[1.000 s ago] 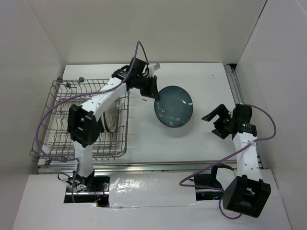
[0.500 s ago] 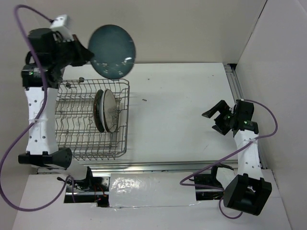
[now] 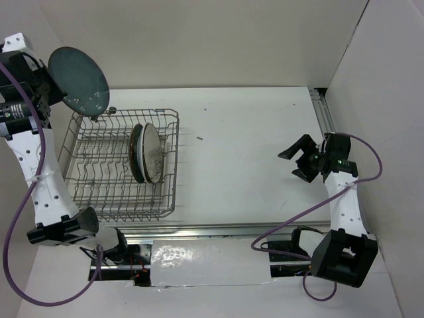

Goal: Load the plates into the dish rack

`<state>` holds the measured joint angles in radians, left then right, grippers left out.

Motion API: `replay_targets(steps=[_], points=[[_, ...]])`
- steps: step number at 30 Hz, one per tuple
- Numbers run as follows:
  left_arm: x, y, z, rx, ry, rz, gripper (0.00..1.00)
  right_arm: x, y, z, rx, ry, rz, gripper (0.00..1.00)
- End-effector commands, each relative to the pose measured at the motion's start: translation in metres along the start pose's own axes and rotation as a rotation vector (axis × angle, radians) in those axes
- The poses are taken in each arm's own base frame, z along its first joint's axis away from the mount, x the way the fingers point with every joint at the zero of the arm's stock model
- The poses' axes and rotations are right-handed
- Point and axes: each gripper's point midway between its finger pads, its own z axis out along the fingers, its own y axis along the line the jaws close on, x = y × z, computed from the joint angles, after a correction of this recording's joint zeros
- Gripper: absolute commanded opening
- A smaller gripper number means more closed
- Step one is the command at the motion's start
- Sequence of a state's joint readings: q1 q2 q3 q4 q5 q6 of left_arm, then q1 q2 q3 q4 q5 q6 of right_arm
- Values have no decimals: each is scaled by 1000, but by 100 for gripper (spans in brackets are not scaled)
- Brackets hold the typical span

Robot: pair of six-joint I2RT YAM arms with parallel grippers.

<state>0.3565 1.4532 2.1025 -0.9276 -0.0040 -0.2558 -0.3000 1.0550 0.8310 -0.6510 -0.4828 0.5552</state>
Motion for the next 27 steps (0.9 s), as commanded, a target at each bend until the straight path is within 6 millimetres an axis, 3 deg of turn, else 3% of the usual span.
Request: replay_targets(steps=[1,6,7,10,16,20,27], points=[[-70,5,-45,-42,-309,31,0,-13,14,-3,-38,-20,-43,100],[-36,1,-38,-19,-252,106,0,-11,12,-1,-42,-6,-38,100],[-22,0,-28,-18,-223,117,0,-10,12,-1,-42,-4,-37,100],[-7,-1,-25,-29,-211,159,0,-8,13,0,-52,6,-34,100],[35,10,-4,-88,-143,218,0,-4,16,0,-55,15,-50,100],[43,13,-3,-123,-143,265,0,-2,18,0,-58,18,-54,100],[57,-1,-2,-92,-124,290,0,0,20,0,-60,26,-57,99]])
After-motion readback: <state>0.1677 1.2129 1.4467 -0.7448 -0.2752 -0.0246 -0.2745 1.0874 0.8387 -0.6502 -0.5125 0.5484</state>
